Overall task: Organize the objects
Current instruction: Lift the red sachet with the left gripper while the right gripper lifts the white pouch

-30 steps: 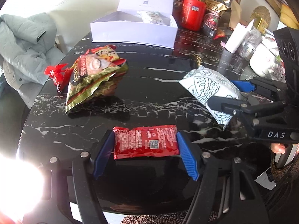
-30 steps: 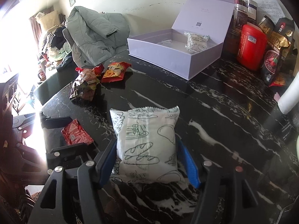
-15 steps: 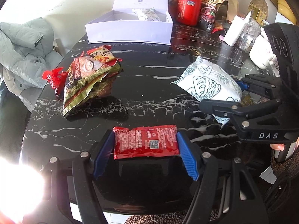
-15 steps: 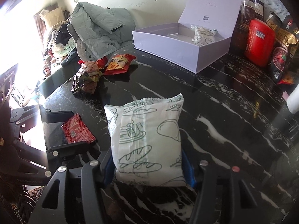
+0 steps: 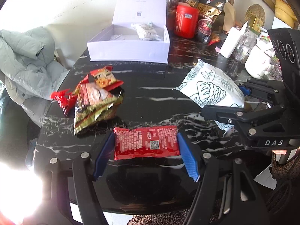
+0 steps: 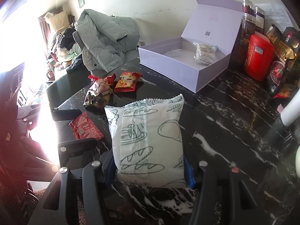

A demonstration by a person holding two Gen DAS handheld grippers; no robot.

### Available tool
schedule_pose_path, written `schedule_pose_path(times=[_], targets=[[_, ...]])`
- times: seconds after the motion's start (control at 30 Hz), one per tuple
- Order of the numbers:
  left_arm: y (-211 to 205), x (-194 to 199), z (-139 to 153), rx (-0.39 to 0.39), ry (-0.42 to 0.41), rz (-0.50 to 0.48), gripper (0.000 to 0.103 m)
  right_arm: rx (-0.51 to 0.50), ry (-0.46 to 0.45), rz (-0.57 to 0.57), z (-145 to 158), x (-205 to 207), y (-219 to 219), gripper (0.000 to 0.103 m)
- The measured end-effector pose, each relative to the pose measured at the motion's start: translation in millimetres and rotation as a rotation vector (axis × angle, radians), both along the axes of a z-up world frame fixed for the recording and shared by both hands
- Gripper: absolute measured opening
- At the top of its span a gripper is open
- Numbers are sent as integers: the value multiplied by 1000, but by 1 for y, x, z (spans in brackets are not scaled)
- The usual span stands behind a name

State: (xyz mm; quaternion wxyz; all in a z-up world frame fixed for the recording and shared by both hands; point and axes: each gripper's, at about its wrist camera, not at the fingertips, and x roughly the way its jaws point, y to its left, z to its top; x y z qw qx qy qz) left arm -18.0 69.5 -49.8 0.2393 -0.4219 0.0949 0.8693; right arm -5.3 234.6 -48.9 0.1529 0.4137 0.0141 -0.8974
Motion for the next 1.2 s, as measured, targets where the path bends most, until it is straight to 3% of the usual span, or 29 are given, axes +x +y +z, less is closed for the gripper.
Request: schedule_pose_path(times=[0.6,1.2], targets=[[13,-13,46,3,93,-33,67,5,54,-13,37,1,14,58],[24,-68,67,7,124,-32,67,3,76,1,57,-52,26,58]])
